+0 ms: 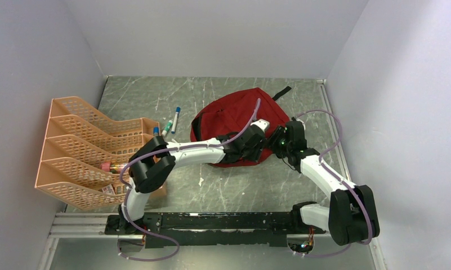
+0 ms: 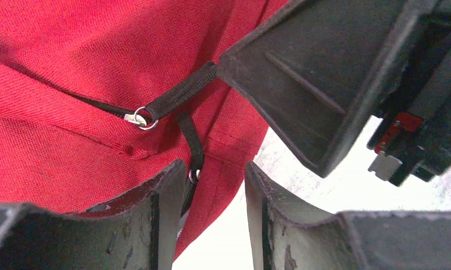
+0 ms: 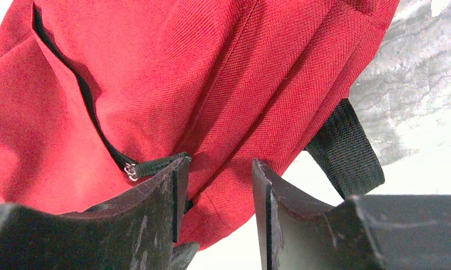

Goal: Pack the student bag
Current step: Zip the student bag at the center of the board.

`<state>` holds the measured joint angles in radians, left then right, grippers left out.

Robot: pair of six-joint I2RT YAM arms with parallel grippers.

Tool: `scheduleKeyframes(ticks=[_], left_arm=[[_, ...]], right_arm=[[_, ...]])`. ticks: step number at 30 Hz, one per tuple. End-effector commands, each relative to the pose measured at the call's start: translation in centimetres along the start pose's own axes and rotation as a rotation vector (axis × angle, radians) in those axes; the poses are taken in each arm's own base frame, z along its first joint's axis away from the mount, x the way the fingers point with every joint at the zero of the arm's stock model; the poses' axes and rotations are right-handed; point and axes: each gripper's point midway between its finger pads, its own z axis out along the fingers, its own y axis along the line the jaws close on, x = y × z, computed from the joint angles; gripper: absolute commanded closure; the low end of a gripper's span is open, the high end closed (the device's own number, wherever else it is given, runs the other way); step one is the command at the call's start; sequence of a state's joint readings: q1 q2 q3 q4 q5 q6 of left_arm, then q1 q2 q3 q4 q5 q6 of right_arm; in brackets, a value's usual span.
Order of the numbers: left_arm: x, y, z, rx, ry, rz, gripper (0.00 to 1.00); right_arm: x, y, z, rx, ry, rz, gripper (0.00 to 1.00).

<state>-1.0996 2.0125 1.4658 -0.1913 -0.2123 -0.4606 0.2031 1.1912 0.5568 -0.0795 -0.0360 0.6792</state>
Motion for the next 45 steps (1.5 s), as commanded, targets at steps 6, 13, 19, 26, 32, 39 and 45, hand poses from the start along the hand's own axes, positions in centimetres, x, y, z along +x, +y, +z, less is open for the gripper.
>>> scheduleKeyframes(ticks=[6,13,19,26,32,39,45], left_arm=[[-2.1,1.4,1.5,-0.081,-0.06,-0.028,0.54],[-2.1,2.2,2.8,-0.095,-0.055,-0.016,0.55],[-1.2,2.9,3.6,-0.114,-0.031,-0.005,0.63],[-0.5,3.5,3.3,-0.134,-0.01,0.007,0.9],[-0.7,4.3,1.4,-0.156,-0.014,0.019,0.95],[-0.1,4.7,-1.5,-0.135,-0.001,0.025,0.95],[1.6,6.9,-3.6,-0.198,0.016,0.034,0.95]], right_arm=[[0.2,-0.6,0.2,0.001,0.003,-0.01,0.52],[0.3,-0.6,0.3,0.001,0.011,-0.014,0.52],[0.4,-0.6,0.4,-0.001,0.018,-0.01,0.52],[0.5,-0.7,0.6,0.002,0.021,-0.008,0.52],[0.5,-1.1,0.7,0.021,0.016,-0.009,0.52],[0.2,-1.8,0.9,0.058,0.009,-0.021,0.52],[0.0,-2.0,1.1,0.071,0.01,-0.028,0.52]])
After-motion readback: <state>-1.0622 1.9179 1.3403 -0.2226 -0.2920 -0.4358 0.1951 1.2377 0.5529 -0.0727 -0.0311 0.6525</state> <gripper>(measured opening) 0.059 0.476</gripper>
